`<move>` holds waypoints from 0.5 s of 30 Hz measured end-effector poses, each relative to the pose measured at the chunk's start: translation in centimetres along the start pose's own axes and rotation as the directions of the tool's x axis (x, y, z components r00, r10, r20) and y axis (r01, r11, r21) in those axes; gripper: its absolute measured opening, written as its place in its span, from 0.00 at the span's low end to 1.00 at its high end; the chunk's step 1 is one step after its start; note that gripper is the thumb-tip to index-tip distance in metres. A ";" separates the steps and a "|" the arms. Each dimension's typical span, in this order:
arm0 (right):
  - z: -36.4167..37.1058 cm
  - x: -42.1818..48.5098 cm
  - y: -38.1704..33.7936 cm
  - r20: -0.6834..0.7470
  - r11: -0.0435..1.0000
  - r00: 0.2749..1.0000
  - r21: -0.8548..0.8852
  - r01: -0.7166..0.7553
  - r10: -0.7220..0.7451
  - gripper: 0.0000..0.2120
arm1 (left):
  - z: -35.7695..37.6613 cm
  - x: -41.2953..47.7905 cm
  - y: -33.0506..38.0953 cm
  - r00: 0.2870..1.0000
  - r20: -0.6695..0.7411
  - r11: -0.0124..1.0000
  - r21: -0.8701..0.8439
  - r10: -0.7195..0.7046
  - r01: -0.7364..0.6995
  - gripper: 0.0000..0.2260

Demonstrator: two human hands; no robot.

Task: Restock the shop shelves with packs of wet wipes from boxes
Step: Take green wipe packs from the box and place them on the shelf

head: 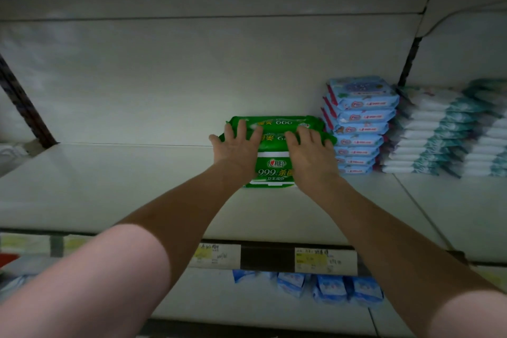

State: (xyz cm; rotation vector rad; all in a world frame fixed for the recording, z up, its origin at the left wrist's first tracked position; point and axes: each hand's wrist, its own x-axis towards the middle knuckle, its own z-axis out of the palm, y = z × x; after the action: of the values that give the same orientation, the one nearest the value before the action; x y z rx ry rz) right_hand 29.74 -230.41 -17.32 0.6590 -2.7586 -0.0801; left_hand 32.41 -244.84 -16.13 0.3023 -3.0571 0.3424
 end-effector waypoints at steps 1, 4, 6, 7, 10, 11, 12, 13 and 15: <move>-0.2 0.3 -0.1 0.018 1.000 1.000 0.000 -0.013 0.013 0.36 | 0.0 0.2 0.1 1.000 -0.003 1.000 -0.004 0.002 -0.002 0.49; -0.7 1.2 -0.5 0.104 1.000 0.994 -0.008 -0.021 0.021 0.43 | 0.1 0.6 0.0 1.000 -0.007 1.000 -0.004 0.026 -0.026 0.49; -0.2 1.4 -0.8 0.127 1.000 0.992 0.013 0.014 -0.016 0.49 | 0.2 0.8 -0.2 0.999 -0.011 0.999 -0.003 0.036 -0.036 0.49; 0.2 1.5 -1.0 0.125 0.999 0.991 0.029 0.035 -0.038 0.51 | 0.1 1.0 -0.2 0.999 -0.010 0.999 -0.008 0.041 -0.041 0.50; 0.5 2.0 -0.7 0.127 0.997 0.990 0.056 0.054 -0.060 0.53 | -0.2 1.6 -0.6 0.998 0.001 0.998 0.017 0.061 -0.061 0.53; 0.4 2.2 -0.6 0.135 0.997 0.989 0.058 0.053 -0.061 0.53 | -0.3 1.9 -0.6 0.998 0.010 0.997 0.034 0.063 -0.063 0.53; 0.3 2.3 -0.6 0.147 0.997 0.987 0.054 0.051 -0.058 0.53 | -0.4 2.1 -0.7 0.998 0.024 0.997 0.045 0.065 -0.066 0.54; 0.2 2.4 -0.7 0.162 0.998 0.985 0.047 0.048 -0.055 0.53 | -0.4 2.3 -0.7 0.997 0.041 0.996 0.047 0.070 -0.072 0.54; -0.1 2.7 -0.8 0.196 0.998 0.979 0.025 0.050 -0.054 0.54 | -0.5 2.6 -0.8 0.993 0.078 0.996 0.025 0.084 -0.086 0.54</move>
State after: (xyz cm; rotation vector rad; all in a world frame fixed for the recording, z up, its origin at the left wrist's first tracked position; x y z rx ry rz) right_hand 27.87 -232.36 -16.62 0.7663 -2.9344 -0.1355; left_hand 30.00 -245.95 -15.29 0.1915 -3.1499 0.3879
